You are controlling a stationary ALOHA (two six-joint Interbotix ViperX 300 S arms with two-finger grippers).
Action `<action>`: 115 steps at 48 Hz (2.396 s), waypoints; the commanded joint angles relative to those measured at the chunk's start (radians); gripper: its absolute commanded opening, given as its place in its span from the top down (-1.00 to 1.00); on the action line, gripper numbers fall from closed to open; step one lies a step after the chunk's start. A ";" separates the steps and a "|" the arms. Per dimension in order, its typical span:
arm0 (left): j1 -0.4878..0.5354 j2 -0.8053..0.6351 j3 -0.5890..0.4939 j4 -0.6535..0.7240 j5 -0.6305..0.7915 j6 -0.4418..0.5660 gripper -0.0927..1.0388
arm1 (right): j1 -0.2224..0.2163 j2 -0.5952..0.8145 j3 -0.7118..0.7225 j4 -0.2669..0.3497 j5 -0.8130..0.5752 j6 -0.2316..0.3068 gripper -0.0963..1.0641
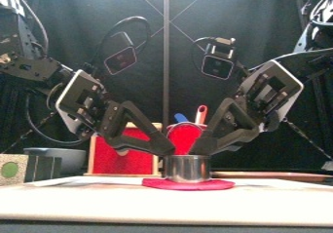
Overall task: Get the cutter from the drawer then cut the dough then place the extra dough in the bowl
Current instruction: Cut the dough
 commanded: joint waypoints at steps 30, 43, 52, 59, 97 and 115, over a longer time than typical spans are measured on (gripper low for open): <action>0.017 -0.115 0.029 0.037 0.069 0.005 0.04 | 0.000 -0.077 -0.067 -0.046 0.160 0.008 -0.15; 0.064 -0.161 0.028 0.084 0.066 0.005 0.00 | 0.000 -0.087 -0.103 -0.054 0.190 0.011 -0.18; 0.069 -0.160 0.026 0.109 0.064 0.003 -0.01 | 0.000 -0.087 -0.118 -0.054 0.225 0.008 -0.19; 0.074 -0.156 0.026 0.114 0.063 0.003 -0.11 | -0.003 -0.087 -0.118 -0.054 0.225 0.014 -0.19; 0.091 -0.137 0.031 0.110 0.069 0.003 -0.37 | -0.008 -0.084 -0.149 -0.043 0.222 0.015 -0.59; 0.091 -0.141 0.023 0.126 0.080 0.005 -0.34 | -0.009 -0.104 -0.173 -0.049 0.222 0.008 -0.65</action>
